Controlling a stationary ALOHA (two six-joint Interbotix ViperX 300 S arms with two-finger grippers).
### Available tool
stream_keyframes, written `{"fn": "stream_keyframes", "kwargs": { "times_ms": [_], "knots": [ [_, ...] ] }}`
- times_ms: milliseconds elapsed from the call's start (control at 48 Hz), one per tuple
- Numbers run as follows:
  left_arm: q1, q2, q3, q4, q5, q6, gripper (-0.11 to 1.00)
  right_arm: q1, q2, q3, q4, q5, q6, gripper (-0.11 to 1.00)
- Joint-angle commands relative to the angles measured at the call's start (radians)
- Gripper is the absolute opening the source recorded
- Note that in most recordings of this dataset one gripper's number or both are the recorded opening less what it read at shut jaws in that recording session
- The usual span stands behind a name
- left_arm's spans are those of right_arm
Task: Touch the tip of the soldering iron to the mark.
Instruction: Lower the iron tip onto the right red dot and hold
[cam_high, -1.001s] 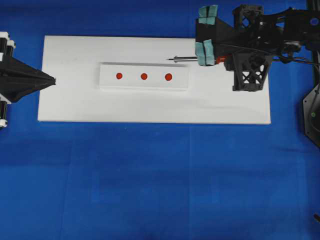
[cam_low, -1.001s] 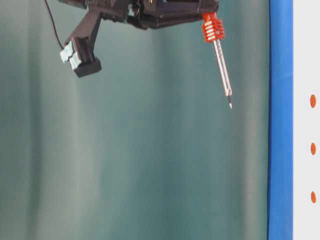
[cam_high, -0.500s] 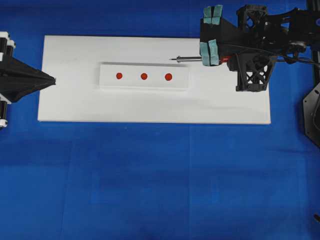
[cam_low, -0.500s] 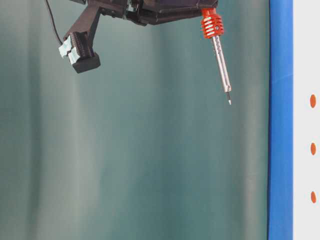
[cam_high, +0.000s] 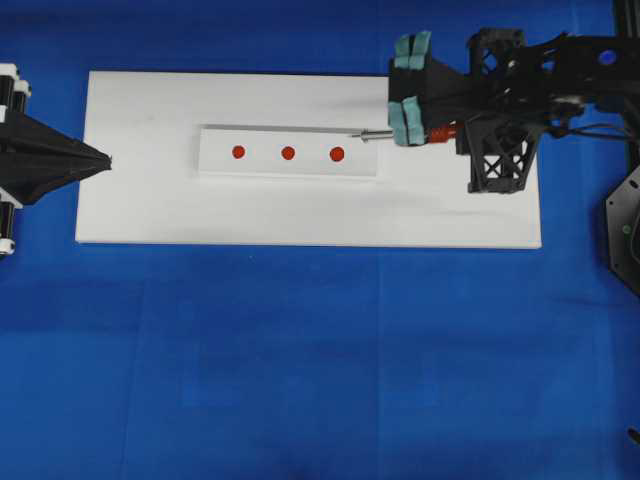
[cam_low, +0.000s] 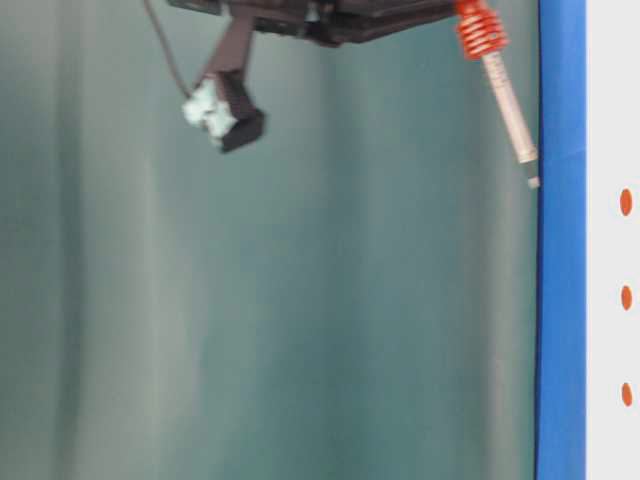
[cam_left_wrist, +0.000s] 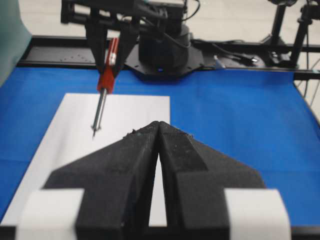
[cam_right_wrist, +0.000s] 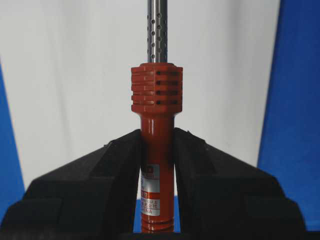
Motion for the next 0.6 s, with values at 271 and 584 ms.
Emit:
{"fn": "stream_keyframes", "kwargs": {
  "times_ms": [271,584],
  "knots": [
    [0.002,0.009,-0.011,0.002,-0.006,-0.002,0.02,-0.023,0.092,0.005,0.002,-0.092,0.0,0.06],
    [-0.003,0.009,-0.012,0.0,-0.005,0.002,0.02,-0.028,0.129,0.006,0.002,-0.123,-0.005,0.06]
  ]
}}
